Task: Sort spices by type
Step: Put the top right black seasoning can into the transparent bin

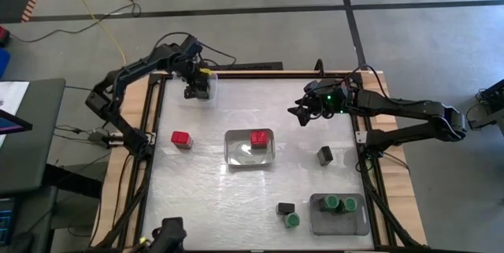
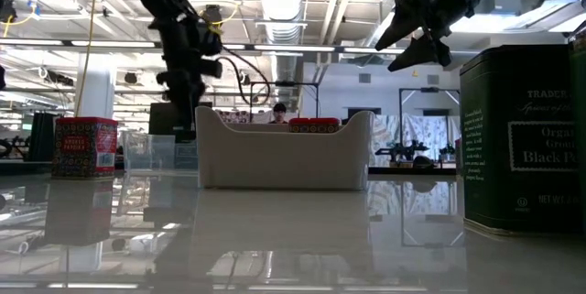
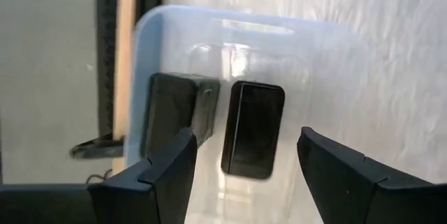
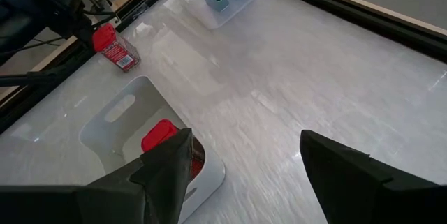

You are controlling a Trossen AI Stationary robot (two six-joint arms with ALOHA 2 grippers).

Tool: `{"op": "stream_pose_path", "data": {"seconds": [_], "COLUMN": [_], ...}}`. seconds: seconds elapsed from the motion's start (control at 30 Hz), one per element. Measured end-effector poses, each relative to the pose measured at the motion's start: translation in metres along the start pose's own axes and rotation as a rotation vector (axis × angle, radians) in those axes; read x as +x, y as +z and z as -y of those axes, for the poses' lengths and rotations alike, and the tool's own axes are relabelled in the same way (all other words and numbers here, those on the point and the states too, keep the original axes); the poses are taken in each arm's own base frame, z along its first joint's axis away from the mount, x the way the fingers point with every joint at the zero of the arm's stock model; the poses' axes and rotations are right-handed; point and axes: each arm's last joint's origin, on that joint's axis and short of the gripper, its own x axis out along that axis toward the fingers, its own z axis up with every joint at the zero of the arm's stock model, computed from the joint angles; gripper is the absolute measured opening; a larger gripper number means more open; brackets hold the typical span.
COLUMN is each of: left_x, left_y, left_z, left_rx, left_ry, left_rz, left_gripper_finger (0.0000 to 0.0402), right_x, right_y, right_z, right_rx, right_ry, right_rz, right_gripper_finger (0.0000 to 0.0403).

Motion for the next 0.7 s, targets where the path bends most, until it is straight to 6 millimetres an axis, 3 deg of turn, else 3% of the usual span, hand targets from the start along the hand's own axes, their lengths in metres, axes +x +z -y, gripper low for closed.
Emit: {"op": "stream_pose_path", "data": {"seconds": [0.2, 0.43, 0.57, 0.7], "left_x": [-0.049, -0.11, -0.129, -0.13], "left_y": [-0.004, -0.001, 0.007, 0.017], "left_z": [0.02, 0.072, 0.108, 0.145], "left_rx": [-0.083, -0.298, -0.346, -0.374], "left_ry": [0.058, 0.057, -0.007, -0.001], "left_rz": [0.069, 0.235, 0.306, 0.303], "left_gripper_finger": [0.0238, 0.0238, 0.0238, 0.0238], "right_x": [0.0, 0.0, -0.001, -0.005], "right_y": [0.0, 0.0, 0.001, -0.001], "right_z": [0.0, -0.001, 0.001, 0.002], "right_rx": [0.0, 0.017, 0.02, 0.018], "right_ry": [0.0, 0.006, 0.001, -0.009], "right_rz": [0.0, 0.007, 0.011, -0.007], "right_gripper_finger": [0.0292, 0.0292, 0.0293, 0.0309]}}
